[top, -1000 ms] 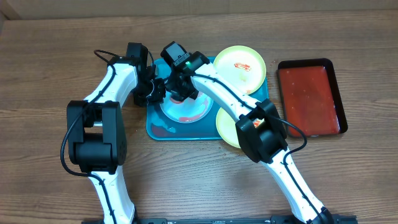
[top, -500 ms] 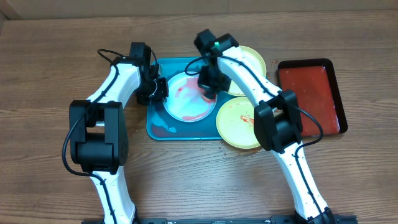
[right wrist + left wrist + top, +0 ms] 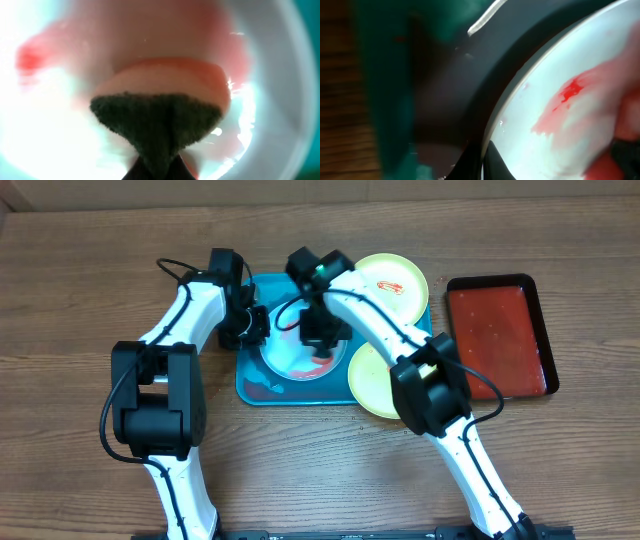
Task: Clean dirty plates on tray and stack at the side
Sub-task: 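Scrub the white plate with the sponge while left gripper holds it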
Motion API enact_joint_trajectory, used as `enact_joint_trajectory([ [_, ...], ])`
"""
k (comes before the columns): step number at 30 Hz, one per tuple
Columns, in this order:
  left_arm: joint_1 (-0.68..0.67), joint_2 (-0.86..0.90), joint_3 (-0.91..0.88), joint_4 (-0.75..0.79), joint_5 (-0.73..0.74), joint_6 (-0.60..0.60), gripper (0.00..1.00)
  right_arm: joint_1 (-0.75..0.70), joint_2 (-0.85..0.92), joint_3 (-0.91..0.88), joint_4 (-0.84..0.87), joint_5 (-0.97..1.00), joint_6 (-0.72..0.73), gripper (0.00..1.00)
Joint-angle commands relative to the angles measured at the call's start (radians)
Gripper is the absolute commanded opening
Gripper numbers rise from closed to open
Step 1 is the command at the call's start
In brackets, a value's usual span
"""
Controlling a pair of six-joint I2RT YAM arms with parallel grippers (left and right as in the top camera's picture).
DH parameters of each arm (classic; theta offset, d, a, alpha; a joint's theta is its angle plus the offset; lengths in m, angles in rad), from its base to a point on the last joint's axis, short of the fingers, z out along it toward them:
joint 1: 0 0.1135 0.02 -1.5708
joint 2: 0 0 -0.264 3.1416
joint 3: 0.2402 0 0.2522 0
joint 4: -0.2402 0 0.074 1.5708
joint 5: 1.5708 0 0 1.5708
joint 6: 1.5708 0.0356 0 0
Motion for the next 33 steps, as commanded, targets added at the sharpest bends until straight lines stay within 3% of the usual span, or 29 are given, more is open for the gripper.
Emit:
enact_joint_trajectory([
  [1, -0.002, 0.014, -0.008, -0.002, -0.006, 0.002, 0.04, 0.065, 0.015, -0.071, 0.120, -0.090, 0.066, 0.04],
  [11, -0.002, 0.014, -0.008, -0.003, 0.022, 0.002, 0.04, 0.057, 0.016, -0.085, 0.442, -0.084, 0.234, 0.04],
  [19, -0.002, 0.014, -0.008, -0.010, 0.022, 0.002, 0.04, 0.049, 0.016, -0.085, 0.551, 0.135, 0.339, 0.04],
  [26, -0.002, 0.014, -0.008, -0.014, 0.021, 0.003, 0.04, 0.049, 0.016, -0.085, 0.579, 0.388, 0.333, 0.04],
  [33, -0.002, 0.014, -0.008, -0.013, 0.021, 0.002, 0.04, 0.047, 0.000, -0.081, 0.461, 0.492, 0.248, 0.04],
])
